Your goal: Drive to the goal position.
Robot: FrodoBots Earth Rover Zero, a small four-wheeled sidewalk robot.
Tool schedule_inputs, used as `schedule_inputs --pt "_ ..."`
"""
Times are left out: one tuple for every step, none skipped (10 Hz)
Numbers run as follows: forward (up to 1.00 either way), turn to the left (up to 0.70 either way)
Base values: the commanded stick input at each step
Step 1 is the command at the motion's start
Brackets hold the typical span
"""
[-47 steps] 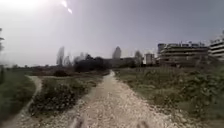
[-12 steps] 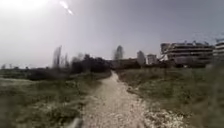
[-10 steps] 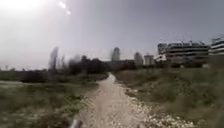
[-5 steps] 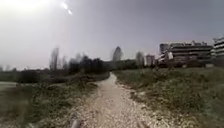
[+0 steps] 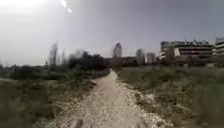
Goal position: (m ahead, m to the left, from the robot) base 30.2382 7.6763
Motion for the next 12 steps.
schedule_inputs --pt "1.0 0.05" --pt "1.0 0.23" --pt "1.0 0.3" --pt "1.0 0.01" --pt "1.0 0.0" --pt "1.0 0.0" --pt "1.0 0.0" --pt "1.0 0.0" --pt "1.0 0.0" --pt "1.0 0.0" --pt "1.0 0.0" --pt "1.0 0.0"
